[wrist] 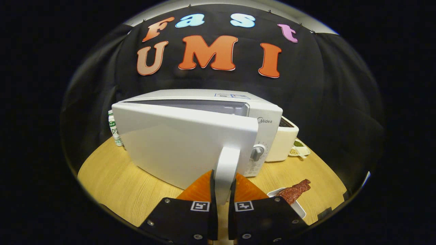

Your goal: Open the microwave, put the food inside, and close the microwave door.

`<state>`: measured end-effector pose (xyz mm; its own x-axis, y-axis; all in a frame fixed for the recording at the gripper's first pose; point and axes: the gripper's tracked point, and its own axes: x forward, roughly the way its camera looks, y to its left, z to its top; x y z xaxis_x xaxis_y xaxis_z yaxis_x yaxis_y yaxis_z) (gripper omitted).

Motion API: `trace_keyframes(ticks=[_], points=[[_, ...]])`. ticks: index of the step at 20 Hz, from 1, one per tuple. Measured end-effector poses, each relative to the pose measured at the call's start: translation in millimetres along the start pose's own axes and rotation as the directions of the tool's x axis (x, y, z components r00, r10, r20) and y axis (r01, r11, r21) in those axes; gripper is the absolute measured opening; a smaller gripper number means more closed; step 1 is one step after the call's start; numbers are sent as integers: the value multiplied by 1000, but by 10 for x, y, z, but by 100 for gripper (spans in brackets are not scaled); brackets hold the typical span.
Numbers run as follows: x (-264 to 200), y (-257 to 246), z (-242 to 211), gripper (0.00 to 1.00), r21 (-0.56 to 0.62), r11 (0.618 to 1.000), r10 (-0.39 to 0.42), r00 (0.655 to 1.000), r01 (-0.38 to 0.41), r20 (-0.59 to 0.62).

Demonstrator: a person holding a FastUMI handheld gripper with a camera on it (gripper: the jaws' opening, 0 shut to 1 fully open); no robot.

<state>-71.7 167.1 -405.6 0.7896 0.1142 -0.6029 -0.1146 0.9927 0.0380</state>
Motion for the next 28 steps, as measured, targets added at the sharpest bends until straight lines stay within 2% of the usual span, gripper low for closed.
trace_keyframes(ticks=[3,15,22,28], points=[[-222,114,-81,12,-35,999,11,1000,-11,22],[-920,667,-306,14,-55,998,23,998,-19,64],[-1229,1107,-390,15,-150,984,110,991,-98,73],[-1529,1685,-469,15,-241,937,269,962,-252,43]])
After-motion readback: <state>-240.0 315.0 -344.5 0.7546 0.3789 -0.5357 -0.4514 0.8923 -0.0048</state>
